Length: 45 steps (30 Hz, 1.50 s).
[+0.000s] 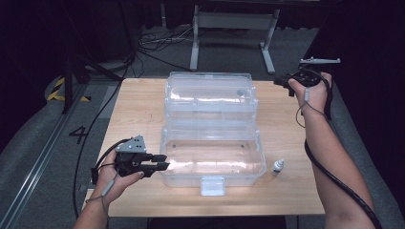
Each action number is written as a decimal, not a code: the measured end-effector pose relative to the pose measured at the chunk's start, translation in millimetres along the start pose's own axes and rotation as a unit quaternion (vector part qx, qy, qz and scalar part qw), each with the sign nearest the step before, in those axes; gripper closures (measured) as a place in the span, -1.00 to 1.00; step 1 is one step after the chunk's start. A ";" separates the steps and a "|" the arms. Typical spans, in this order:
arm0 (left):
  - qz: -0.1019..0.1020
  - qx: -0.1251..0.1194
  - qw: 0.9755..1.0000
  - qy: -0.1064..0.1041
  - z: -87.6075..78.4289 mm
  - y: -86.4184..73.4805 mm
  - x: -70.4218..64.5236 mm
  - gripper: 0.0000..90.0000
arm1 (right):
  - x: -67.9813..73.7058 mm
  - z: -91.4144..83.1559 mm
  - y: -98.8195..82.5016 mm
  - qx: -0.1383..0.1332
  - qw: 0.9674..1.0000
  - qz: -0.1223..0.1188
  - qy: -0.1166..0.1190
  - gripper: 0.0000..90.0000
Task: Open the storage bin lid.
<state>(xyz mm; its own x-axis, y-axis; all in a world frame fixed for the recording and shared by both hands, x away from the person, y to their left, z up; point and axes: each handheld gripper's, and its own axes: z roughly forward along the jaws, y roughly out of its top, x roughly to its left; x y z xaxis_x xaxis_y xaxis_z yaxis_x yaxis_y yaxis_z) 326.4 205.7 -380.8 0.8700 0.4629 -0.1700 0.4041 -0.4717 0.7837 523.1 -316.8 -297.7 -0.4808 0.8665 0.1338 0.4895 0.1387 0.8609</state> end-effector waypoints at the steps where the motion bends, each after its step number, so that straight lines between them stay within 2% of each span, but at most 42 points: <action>1: -0.003 -0.002 1.000 0.003 -1.9 -0.2 0.6 0.49 | 0.7 -3.4 -0.5 0.001 1.000 -0.004 0.001 0.31; 5: -0.022 -0.004 0.999 0.023 -8.5 -2.6 4.1 0.46 | 4.2 -21.7 -4.3 0.006 1.000 -0.017 0.014 0.28; 15: -0.038 -0.014 0.998 0.052 -19.7 -8.2 11.8 0.32 | 14.6 -51.4 -15.1 0.018 0.998 -0.044 0.038 0.23; 22: -0.044 -0.017 0.997 0.058 -25.0 -11.3 14.4 0.30 | 25.3 -68.1 -22.4 0.028 0.996 -0.063 0.059 0.20; 27: -0.048 -0.017 0.997 0.065 -27.2 -12.8 15.8 0.25 | 35.4 -80.7 -27.7 0.044 0.993 -0.079 0.077 0.18; 30: -0.056 -0.019 0.996 0.074 -28.3 -14.0 17.2 0.21 | 41.0 -85.9 -30.9 0.056 0.991 -0.091 0.087 0.16; 39: -0.072 -0.019 0.993 0.088 -31.9 -19.0 19.1 0.18 | 47.7 -89.9 -47.6 0.087 0.987 -0.097 0.096 0.12; 45: -0.079 -0.021 0.991 0.102 -34.4 -21.2 18.2 0.14 | 50.8 -92.0 -57.0 0.093 0.985 -0.100 0.102 0.09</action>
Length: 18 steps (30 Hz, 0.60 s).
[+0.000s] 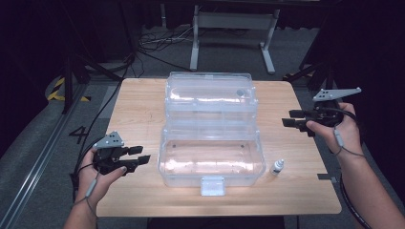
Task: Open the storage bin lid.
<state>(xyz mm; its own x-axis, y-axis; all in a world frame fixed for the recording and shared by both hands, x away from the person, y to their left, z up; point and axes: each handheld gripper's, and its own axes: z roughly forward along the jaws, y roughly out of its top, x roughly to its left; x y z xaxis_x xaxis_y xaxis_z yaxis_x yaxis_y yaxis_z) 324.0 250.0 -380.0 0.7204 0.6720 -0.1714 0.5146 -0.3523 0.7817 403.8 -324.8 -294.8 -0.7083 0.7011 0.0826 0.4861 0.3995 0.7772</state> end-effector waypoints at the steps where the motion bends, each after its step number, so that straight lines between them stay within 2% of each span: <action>1: -0.001 0.001 1.000 0.003 0.0 -0.2 0.7 0.14 | 0.4 1.0 -2.4 0.004 1.000 0.000 0.001 0.08; 2: -0.005 0.002 1.000 0.009 0.6 -0.7 2.0 0.13 | 0.7 1.6 -4.0 0.008 1.000 0.000 0.001 0.08; 6: -0.015 0.004 1.000 0.008 1.8 -2.7 5.2 0.17 | 2.2 5.6 -13.6 0.022 1.000 0.003 0.003 0.06; 13: -0.012 0.006 1.000 0.009 3.7 -2.3 6.4 0.16 | 6.8 21.8 -30.8 0.047 0.999 0.007 0.025 0.03; 18: -0.017 0.005 1.000 0.010 4.1 -3.4 9.0 0.15 | 9.6 30.8 -41.5 0.063 0.998 0.010 0.028 0.01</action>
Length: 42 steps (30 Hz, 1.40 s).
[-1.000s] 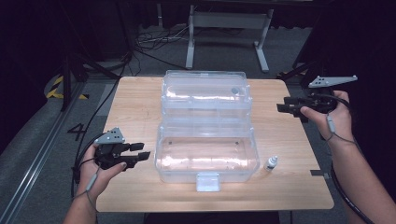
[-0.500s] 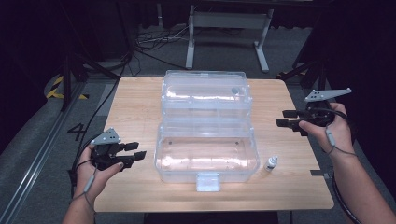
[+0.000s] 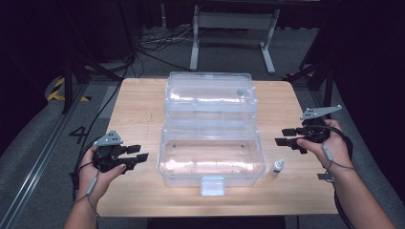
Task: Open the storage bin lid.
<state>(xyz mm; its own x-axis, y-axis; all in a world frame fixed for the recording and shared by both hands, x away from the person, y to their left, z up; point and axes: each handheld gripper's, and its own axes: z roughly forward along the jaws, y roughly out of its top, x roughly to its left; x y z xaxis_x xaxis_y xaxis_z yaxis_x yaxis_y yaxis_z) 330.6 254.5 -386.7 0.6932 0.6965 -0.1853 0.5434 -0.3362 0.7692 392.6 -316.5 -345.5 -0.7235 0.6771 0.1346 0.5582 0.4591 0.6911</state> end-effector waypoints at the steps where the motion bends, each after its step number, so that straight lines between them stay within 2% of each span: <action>1: -0.001 0.001 1.000 -0.002 0.3 0.1 -0.1 0.15 | 0.2 1.5 -1.8 0.004 1.000 -0.001 0.000 0.00; 9: 0.002 0.003 1.000 -0.003 2.1 1.7 -0.1 0.16 | 1.6 10.5 -15.3 0.024 1.000 0.006 0.007 -0.03; 14: -0.001 0.002 1.000 -0.002 2.5 1.1 0.5 0.15 | 2.7 14.6 -23.0 0.042 0.999 0.002 -0.007 -0.07; 22: 0.000 0.003 1.000 -0.002 2.7 0.9 1.0 0.16 | 3.0 19.6 -32.0 0.064 0.998 0.000 -0.013 -0.12; 28: 0.001 0.006 1.000 -0.002 3.7 0.8 1.1 0.16 | 3.1 24.2 -37.5 0.084 0.996 0.005 -0.004 -0.14; 33: -0.001 0.006 1.000 -0.002 3.6 0.7 1.1 0.16 | 4.2 29.5 -41.3 0.107 0.994 -0.001 -0.003 -0.14; 34: -0.003 0.006 1.000 -0.002 4.1 0.2 1.2 0.16 | 4.6 32.3 -42.5 0.121 0.993 -0.006 -0.007 -0.13; 37: -0.003 0.006 1.000 -0.002 4.3 0.0 1.4 0.16 | 5.3 34.5 -43.1 0.129 0.992 -0.009 -0.010 -0.13; 42: -0.005 0.006 1.000 0.000 4.3 -0.4 1.7 0.15 | 7.9 43.1 -45.1 0.161 0.987 -0.023 -0.017 -0.08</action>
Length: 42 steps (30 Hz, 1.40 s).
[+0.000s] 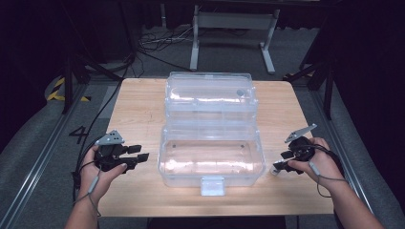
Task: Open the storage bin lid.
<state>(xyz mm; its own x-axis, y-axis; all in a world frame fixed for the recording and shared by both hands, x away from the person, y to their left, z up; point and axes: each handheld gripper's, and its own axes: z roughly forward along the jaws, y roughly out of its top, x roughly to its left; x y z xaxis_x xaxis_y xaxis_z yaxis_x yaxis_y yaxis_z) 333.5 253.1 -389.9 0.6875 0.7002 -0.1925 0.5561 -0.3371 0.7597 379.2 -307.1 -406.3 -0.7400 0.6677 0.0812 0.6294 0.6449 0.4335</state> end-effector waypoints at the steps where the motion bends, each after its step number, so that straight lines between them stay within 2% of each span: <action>1: -0.001 0.001 1.000 -0.001 -0.1 -0.2 -0.1 0.15 | 0.6 1.7 0.2 0.006 1.000 0.000 0.000 -0.06; 6: 0.000 0.000 1.000 0.000 -0.5 -0.4 0.3 0.15 | 1.6 10.5 0.8 0.037 0.999 -0.008 -0.005 0.00; 14: -0.002 0.000 1.000 0.001 -1.4 -1.8 0.3 0.15 | 3.0 18.7 2.4 0.056 0.998 -0.016 -0.007 0.12; 16: -0.003 0.001 1.000 0.001 -2.0 -2.2 0.0 0.15 | 3.3 19.8 2.9 0.063 0.998 -0.020 -0.006 0.21; 18: -0.003 0.001 1.000 0.002 -2.6 -2.8 0.1 0.15 | 3.9 19.3 3.7 0.068 0.997 -0.028 -0.016 0.32; 23: -0.004 0.000 1.000 0.004 -3.9 -3.9 -0.2 0.15 | 5.0 17.9 5.6 0.079 0.996 -0.035 -0.022 0.33; 30: -0.008 0.000 1.000 0.006 -6.1 -5.8 0.4 0.15 | 5.6 -1.4 15.7 0.069 0.997 -0.044 -0.010 0.33; 42: -0.008 -0.002 1.000 0.008 -8.0 -6.3 0.6 0.15 | 10.7 -36.3 32.9 0.045 0.997 -0.062 -0.016 0.33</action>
<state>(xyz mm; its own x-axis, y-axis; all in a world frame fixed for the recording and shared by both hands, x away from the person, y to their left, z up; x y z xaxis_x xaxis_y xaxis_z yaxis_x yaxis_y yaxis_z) 326.8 260.6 -389.9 0.6709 0.7153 -0.1954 0.5652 -0.3227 0.7592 383.4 -292.2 -358.5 -0.8065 0.5913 0.0023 0.5531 0.7530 0.3566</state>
